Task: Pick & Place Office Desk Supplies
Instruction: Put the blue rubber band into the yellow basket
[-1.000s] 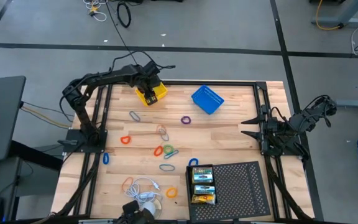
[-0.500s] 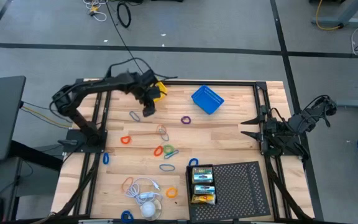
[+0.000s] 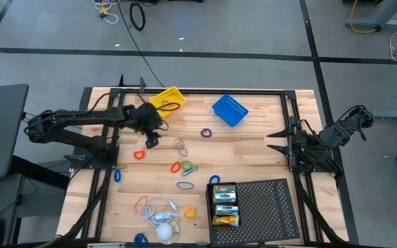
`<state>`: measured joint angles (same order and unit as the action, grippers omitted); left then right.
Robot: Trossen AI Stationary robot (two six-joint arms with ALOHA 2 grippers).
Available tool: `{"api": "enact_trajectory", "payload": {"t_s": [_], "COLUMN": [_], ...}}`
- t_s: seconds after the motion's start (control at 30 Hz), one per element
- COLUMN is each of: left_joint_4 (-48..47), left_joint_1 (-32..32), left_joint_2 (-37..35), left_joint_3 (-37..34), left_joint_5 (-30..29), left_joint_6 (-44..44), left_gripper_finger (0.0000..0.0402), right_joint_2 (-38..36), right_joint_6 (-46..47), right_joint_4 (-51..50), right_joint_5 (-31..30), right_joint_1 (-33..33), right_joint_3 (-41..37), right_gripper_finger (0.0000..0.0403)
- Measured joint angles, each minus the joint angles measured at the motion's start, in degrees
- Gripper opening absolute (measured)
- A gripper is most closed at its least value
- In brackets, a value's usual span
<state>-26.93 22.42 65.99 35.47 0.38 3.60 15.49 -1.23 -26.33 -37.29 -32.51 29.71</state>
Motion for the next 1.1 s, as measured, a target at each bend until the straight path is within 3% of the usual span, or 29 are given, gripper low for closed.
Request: {"api": "enact_trajectory", "payload": {"t_s": [0.17,0.47,0.9,1.1], "left_joint_4": [0.06,-1.36,4.01,4.26], "left_joint_1": [-1.16,-0.99,-0.94,-0.99], "left_joint_2": [-0.01,2.13,9.27,12.79], "left_joint_3": [-2.98,-6.32,-6.39,-6.1], "left_joint_5": [-7.85,-12.81,-13.87,-14.22], "left_joint_6": [-1.84,1.16,2.03,2.0], "left_gripper_finger": [0.0205,0.0205,0.0195,0.0164], "right_joint_2": [0.0,0.0,0.0,0.0], "right_joint_6": [-0.38,-0.53,-1.19,-1.19], "right_joint_4": [0.05,1.23,1.23,1.23], "right_joint_5": [-1.26,-1.24,-1.22,-1.19], "right_joint_1": [0.02,0.0,0.02,0.02], "right_joint_3": [-0.02,0.0,0.0,-0.01], "right_gripper_finger": [0.0176,0.0176,0.0176,0.0176]}}
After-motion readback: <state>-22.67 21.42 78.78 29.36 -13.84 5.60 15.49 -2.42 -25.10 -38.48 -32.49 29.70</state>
